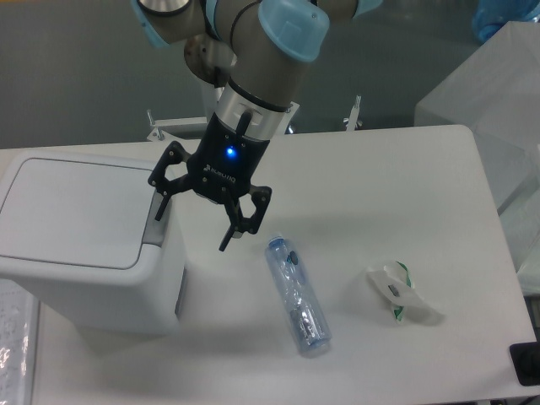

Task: Open the trash can
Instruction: 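Lower the gripper finger onto the grey lid tab and press it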

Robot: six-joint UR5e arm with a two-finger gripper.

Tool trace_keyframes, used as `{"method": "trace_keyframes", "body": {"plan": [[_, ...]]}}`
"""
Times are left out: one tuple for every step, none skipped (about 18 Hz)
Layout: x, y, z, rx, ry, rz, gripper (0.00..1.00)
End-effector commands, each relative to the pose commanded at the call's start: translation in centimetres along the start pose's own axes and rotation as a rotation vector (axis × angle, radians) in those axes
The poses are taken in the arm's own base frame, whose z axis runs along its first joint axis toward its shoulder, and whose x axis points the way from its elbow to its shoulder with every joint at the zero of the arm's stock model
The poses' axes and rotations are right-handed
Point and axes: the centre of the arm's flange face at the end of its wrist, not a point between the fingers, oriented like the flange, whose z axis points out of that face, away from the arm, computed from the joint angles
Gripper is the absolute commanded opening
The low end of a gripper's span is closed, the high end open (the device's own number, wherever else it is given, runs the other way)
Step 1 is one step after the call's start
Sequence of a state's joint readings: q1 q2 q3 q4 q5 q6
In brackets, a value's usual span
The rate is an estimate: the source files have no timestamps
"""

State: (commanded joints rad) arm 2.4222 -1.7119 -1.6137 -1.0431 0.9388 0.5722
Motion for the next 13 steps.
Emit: {"method": "trace_keyframes", "body": {"plan": [[0.0, 0.2, 0.2, -0.003, 0.002, -0.003, 1.0], [0.1, 0.2, 0.3, -0.005, 0.004, 0.0, 1.0], [0.5, 0.1, 0.6, -0.008, 0.01, 0.005, 1.0], [0.2, 0.1, 0.9, -0.011, 0.012, 0.002, 1.0], [0.2, 0.1, 1.2, -0.009, 0.011, 0.007, 1.0], [0.3, 0.0, 1.3, -0.001, 0.007, 0.015, 1.0], [0.4, 0.0, 1.3, 0.003, 0.006, 0.02, 1.0], [0.3, 0.1, 1.5, 0.0, 0.007, 0.017, 1.0], [0.3, 0.1, 1.4, 0.002, 0.006, 0.019, 1.0], [0.3, 0.1, 1.4, 0.002, 0.006, 0.019, 1.0], [0.3, 0.1, 1.5, 0.001, 0.007, 0.018, 1.0], [0.3, 0.1, 1.5, 0.0, 0.006, 0.018, 1.0], [0.3, 0.1, 1.4, 0.002, 0.006, 0.019, 1.0]]}}
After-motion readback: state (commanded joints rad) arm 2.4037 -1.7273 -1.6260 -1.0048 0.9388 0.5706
